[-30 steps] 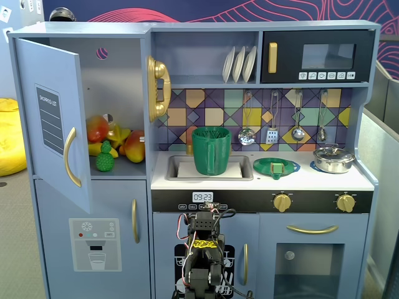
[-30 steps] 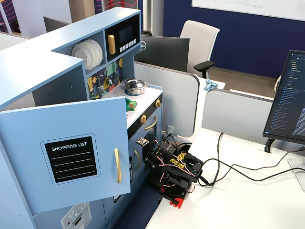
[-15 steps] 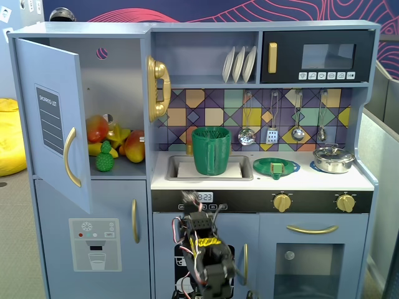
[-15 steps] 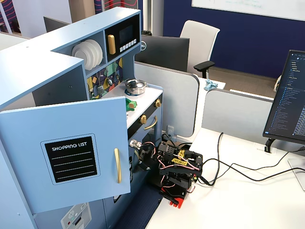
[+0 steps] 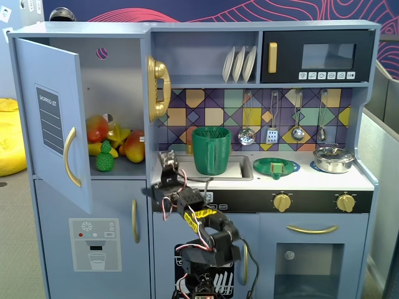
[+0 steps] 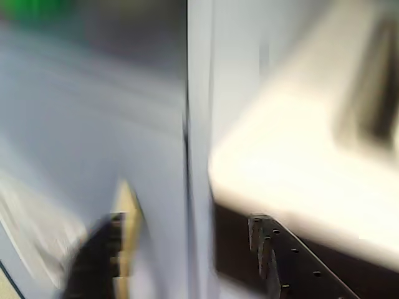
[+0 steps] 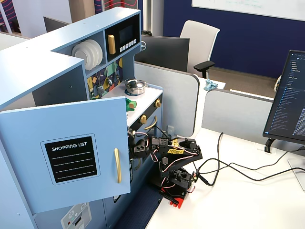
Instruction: Pick up the green pineapple from the left cabinet and place it in the green recipient
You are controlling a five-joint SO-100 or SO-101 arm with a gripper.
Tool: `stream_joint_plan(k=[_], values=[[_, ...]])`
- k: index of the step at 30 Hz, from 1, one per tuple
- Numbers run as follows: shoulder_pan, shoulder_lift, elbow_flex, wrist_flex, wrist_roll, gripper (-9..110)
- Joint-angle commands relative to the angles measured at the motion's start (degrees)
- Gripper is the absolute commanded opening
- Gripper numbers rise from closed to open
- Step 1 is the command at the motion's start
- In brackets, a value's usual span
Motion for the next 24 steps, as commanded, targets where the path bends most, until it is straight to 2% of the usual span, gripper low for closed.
stream_joint_plan(k=[1,7,10,16,24], values=[[-3.16,-4.13,-7.65,-8.53,2.37,23],[-6.24,-10.20,-13.27,-13.71,3.87,32],[-7.03,-12.04,-15.47,-18.28,8.26,31],[-10.46,-13.54,-15.03,-19.51,3.60,31],[-10.28,-21.53,-12.92,-28.83,-2.55,29]])
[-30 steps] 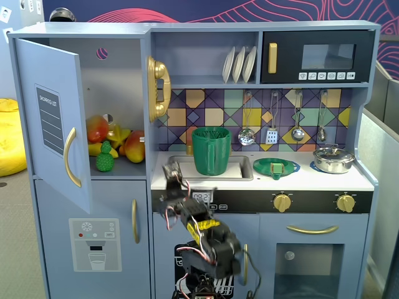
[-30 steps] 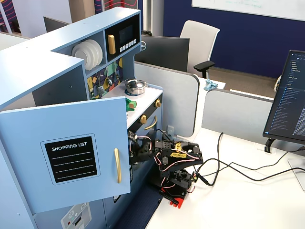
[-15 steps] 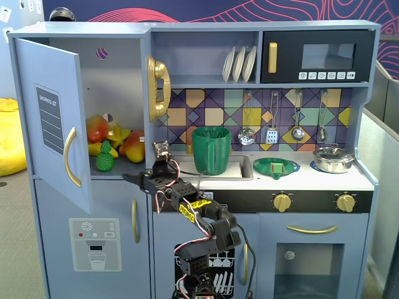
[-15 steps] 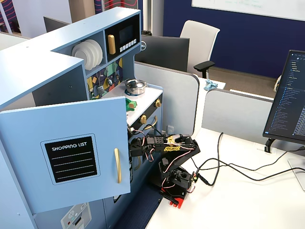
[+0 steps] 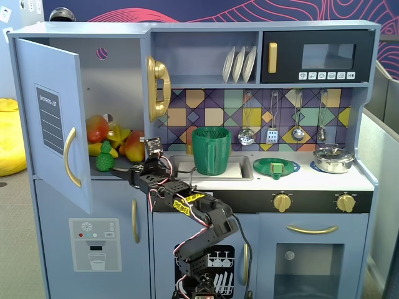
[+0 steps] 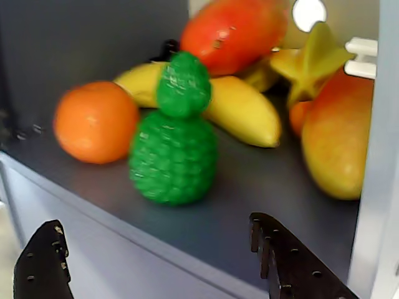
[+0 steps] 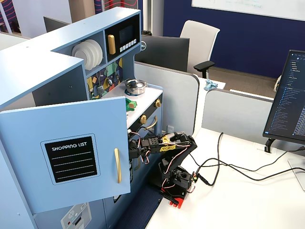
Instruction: Pick up the green pineapple from the left cabinet and place it in the green recipient
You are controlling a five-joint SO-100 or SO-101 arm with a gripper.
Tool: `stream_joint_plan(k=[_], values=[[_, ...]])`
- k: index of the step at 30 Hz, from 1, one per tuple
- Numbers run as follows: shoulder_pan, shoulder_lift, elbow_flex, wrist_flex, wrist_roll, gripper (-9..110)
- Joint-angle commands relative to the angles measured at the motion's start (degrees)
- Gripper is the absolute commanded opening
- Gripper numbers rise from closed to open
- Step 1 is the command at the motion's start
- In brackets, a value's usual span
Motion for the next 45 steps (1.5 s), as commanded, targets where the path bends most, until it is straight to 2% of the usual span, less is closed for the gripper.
stream_joint_plan(k=[1,15,45], values=[[-0.26,-3.78,-1.76,-7.03,-3.78,29],[-0.18,-15.38,-12.22,-11.43,-3.87,29],[-2.29,-34.54,-30.67,-13.10,-3.16,29]])
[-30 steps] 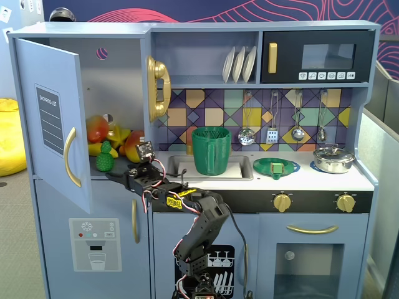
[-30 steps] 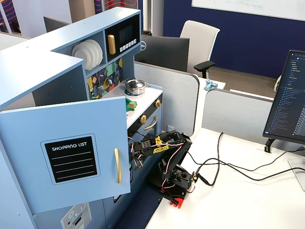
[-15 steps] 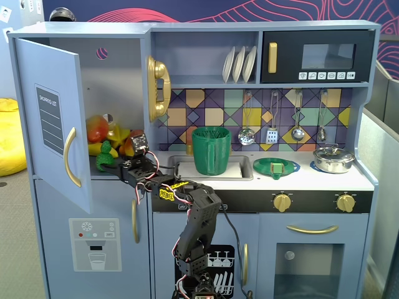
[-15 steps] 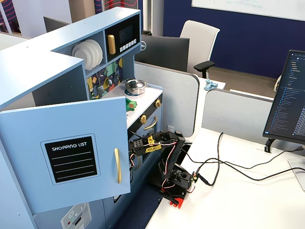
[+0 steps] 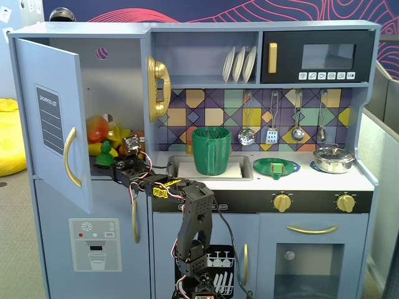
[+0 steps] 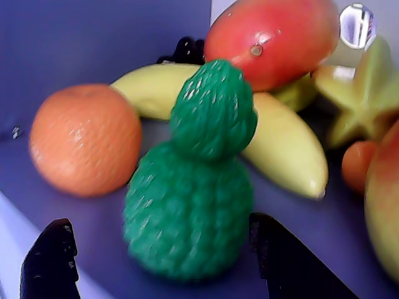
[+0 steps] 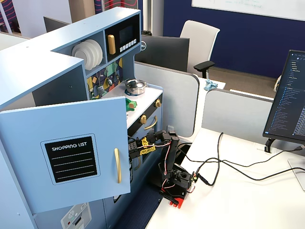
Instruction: Pick up the green pineapple from the left cabinet and place it in the green recipient
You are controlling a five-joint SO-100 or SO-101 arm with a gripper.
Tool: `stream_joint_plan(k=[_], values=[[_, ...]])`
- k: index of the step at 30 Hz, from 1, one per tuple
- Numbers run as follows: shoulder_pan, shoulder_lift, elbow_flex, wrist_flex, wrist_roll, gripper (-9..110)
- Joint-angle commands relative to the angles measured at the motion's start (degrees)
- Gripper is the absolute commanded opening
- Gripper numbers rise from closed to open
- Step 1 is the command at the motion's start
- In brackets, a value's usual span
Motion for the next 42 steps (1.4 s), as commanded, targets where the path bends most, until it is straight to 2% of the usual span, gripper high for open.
stream_joint_plan(k=[1,16,19,26,32,37,42], values=[[-0.26,-1.23,-6.86,-1.85,0.53,30],[-0.09,-10.90,-18.63,0.00,0.35,29],[-0.09,-11.69,-19.51,0.62,-0.62,23],[-0.44,-12.04,-18.90,1.85,-3.25,1],[-0.44,-11.60,-17.49,2.02,-5.54,0],[-1.05,-6.94,-15.12,4.22,-11.78,0],[-2.64,7.65,-7.03,8.88,-19.42,0]])
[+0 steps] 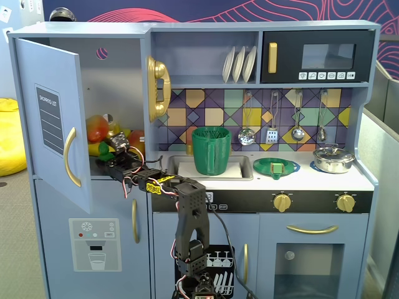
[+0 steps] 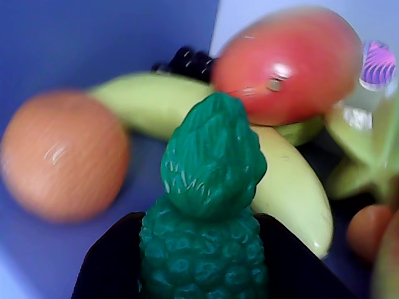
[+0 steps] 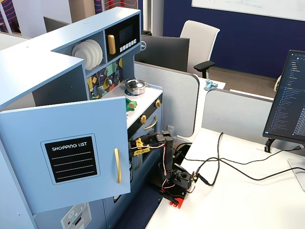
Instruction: Pick up the green pineapple from the left cabinet and place it in the green recipient
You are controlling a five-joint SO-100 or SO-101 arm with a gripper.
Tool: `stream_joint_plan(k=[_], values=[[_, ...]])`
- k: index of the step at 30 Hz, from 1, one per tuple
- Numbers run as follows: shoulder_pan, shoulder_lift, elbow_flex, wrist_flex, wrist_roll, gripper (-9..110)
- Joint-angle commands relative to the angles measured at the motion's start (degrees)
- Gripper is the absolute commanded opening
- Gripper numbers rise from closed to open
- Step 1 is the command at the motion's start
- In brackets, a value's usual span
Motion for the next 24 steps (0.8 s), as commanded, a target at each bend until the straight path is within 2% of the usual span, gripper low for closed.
stream_joint_plan(k=[1,6,12,19,24], values=[[-1.76,15.47,5.10,2.64,-7.21,0],[-2.11,29.79,11.69,10.55,-11.51,0],[2.64,46.05,20.30,19.16,-8.61,0],[17.05,62.14,22.15,37.97,-2.72,0],[29.44,64.51,17.75,49.92,4.31,0]])
